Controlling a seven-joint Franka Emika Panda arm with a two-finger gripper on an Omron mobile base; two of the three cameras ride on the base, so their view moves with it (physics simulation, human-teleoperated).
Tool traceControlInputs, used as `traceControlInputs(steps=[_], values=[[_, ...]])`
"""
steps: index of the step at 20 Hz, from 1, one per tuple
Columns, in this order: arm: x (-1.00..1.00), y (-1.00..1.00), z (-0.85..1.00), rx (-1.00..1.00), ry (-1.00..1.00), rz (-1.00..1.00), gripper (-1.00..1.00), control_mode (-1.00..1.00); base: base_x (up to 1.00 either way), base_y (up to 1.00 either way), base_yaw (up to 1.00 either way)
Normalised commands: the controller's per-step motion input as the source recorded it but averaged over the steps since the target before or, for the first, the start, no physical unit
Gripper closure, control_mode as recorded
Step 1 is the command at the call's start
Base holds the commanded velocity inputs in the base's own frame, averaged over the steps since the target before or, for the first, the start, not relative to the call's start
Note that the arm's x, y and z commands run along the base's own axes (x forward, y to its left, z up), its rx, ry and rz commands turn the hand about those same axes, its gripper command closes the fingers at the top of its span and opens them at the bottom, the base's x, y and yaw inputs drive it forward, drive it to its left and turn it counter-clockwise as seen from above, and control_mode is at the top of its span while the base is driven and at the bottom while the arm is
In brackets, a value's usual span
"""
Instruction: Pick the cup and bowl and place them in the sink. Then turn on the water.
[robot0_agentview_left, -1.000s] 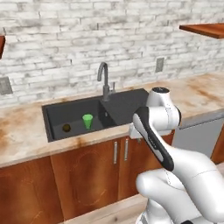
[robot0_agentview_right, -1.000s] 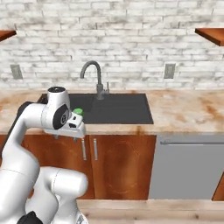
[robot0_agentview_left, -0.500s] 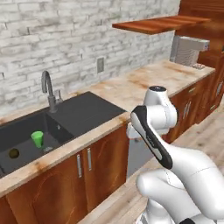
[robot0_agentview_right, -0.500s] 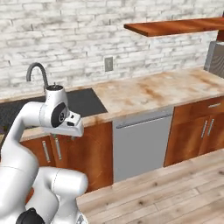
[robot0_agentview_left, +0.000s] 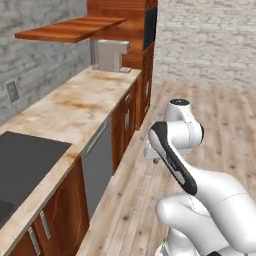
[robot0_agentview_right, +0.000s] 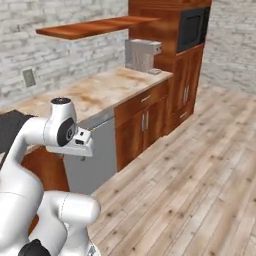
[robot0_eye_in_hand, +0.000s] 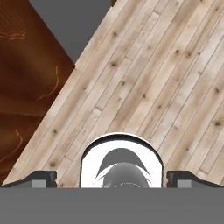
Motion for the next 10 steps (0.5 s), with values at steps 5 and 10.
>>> traceControlInputs(steps=[5, 10], values=[[0.0, 0.0, 0.0, 0.0, 0.0, 0.0, -1.0, 1.0, -0.5, 0.0, -0.74], [0.0, 0.0, 0.0, 0.0, 0.0, 0.0, -1.0, 1.0, -0.62, -0.14, -0.65]])
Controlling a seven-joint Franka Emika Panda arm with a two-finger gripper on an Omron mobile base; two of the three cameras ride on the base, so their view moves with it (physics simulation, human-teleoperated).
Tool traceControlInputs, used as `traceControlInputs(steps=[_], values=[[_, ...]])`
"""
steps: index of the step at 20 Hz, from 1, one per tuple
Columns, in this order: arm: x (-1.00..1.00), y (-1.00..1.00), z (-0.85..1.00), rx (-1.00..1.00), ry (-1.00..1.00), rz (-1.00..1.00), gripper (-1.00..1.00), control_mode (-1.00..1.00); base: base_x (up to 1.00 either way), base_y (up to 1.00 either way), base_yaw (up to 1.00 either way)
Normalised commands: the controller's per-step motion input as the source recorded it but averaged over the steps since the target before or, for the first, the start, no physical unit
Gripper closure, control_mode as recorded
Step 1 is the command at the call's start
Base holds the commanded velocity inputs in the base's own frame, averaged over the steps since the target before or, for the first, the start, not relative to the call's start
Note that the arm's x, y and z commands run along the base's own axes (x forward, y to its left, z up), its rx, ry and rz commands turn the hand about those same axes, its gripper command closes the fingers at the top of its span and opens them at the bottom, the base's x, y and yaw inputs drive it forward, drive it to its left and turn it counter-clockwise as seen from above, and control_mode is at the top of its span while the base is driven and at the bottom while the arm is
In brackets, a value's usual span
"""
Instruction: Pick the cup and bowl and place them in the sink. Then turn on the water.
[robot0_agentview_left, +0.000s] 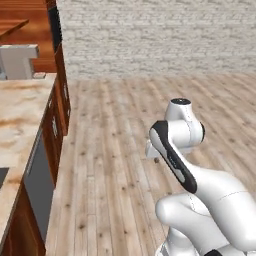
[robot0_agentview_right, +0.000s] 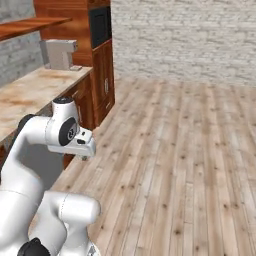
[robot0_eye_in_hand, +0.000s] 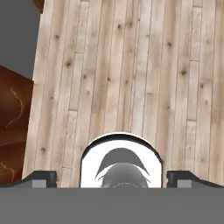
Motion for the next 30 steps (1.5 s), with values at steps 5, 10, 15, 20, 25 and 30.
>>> traceControlInputs(steps=[5, 10, 15, 20, 25, 30], values=[[0.0, 0.0, 0.0, 0.0, 0.0, 0.0, -1.0, 1.0, -0.41, -0.81, -0.42], [0.0, 0.0, 0.0, 0.0, 0.0, 0.0, -1.0, 1.0, -0.63, -1.0, -0.12], [0.0, 0.0, 0.0, 0.0, 0.0, 0.0, -1.0, 1.0, 0.0, -1.0, 0.09], [0.0, 0.0, 0.0, 0.0, 0.0, 0.0, -1.0, 1.0, 0.55, -1.0, 0.19], [0.0, 0.0, 0.0, 0.0, 0.0, 0.0, -1.0, 1.0, 0.46, -1.0, 0.17], [0.0, 0.0, 0.0, 0.0, 0.0, 0.0, -1.0, 1.0, 0.11, -1.0, 0.01]])
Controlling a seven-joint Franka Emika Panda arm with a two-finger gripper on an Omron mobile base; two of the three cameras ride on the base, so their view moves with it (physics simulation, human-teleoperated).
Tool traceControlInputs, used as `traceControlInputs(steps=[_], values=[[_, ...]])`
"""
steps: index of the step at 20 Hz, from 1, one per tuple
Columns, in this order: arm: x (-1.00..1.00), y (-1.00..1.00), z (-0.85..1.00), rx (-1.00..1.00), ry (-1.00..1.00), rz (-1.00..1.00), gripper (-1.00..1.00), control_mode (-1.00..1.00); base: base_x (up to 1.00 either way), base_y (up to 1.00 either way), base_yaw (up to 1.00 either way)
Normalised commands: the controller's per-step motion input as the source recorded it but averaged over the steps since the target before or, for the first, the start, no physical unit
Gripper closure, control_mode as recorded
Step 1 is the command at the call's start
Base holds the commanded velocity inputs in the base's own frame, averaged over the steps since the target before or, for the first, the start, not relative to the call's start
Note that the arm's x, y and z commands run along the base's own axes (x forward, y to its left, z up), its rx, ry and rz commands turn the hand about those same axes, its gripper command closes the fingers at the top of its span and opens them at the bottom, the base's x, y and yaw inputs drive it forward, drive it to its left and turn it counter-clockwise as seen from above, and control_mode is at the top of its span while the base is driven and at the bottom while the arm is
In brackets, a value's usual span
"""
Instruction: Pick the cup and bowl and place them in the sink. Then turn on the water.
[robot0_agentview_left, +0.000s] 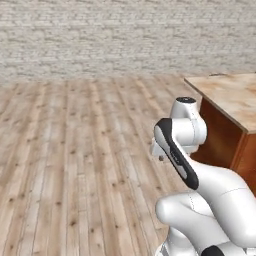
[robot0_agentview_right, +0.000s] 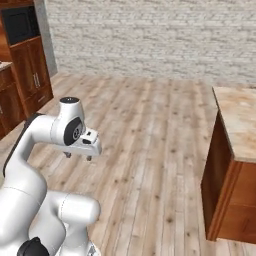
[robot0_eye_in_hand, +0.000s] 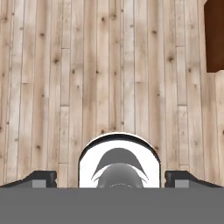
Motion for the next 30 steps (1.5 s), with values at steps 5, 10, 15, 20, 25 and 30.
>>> traceControlInputs(steps=[5, 10, 15, 20, 25, 30], values=[[0.0, 0.0, 0.0, 0.0, 0.0, 0.0, -1.0, 1.0, 0.05, -1.0, 0.0], [0.0, 0.0, 0.0, 0.0, 0.0, 0.0, -1.0, 1.0, 0.06, -1.0, 0.0], [0.0, 0.0, 0.0, 0.0, 0.0, 0.0, -1.0, 1.0, 0.15, -1.0, 0.0], [0.0, 0.0, 0.0, 0.0, 0.0, 0.0, -1.0, 1.0, 0.34, -1.0, 0.0], [0.0, 0.0, 0.0, 0.0, 0.0, 0.0, -1.0, 1.0, 0.61, -1.0, 0.0], [0.0, 0.0, 0.0, 0.0, 0.0, 0.0, -1.0, 1.0, 0.71, -1.0, -0.02]])
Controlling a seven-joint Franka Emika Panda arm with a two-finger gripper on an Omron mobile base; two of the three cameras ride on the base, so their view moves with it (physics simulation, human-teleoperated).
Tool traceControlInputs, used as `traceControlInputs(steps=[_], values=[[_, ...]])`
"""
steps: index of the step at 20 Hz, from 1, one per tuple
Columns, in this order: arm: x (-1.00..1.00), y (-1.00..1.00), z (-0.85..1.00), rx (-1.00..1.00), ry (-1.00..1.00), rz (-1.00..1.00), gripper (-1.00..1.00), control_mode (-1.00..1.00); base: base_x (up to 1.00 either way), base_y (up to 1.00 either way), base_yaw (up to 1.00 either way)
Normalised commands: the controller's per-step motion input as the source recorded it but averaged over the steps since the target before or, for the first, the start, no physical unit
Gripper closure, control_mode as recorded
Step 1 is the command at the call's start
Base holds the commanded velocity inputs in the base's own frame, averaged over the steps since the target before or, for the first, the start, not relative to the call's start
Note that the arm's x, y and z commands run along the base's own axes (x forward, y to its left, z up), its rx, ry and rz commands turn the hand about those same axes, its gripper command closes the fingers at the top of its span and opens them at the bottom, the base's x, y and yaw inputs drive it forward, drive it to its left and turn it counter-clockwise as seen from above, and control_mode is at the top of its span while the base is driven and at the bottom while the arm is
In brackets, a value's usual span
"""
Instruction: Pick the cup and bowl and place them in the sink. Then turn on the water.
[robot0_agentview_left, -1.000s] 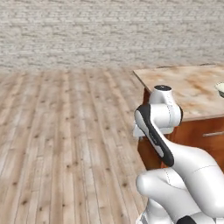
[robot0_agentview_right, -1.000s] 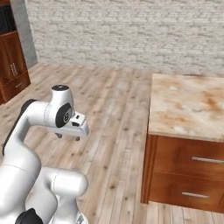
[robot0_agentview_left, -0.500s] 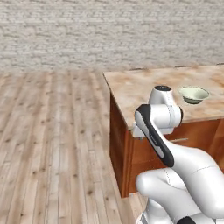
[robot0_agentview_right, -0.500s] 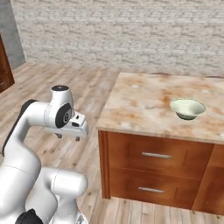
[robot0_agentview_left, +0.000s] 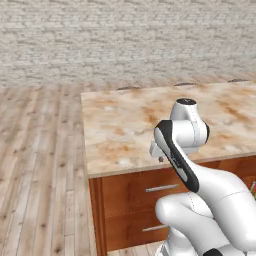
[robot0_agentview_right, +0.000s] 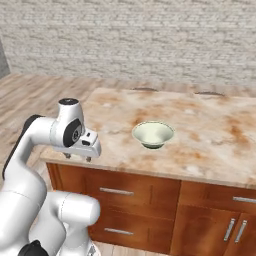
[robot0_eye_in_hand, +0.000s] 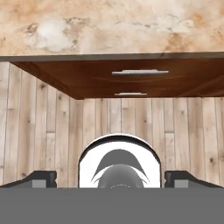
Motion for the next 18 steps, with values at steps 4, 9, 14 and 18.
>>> traceControlInputs(steps=[4, 9, 14, 18], values=[[0.0, 0.0, 0.0, 0.0, 0.0, 0.0, -1.0, 1.0, 0.54, -0.86, -0.02], [0.0, 0.0, 0.0, 0.0, 0.0, 0.0, -1.0, 1.0, 0.77, -0.02, 0.04], [0.0, 0.0, 0.0, 0.0, 0.0, 0.0, -1.0, 1.0, 0.65, -0.01, 0.02], [0.0, 0.0, 0.0, 0.0, 0.0, 0.0, -1.0, 1.0, 0.44, 0.0, 0.0]])
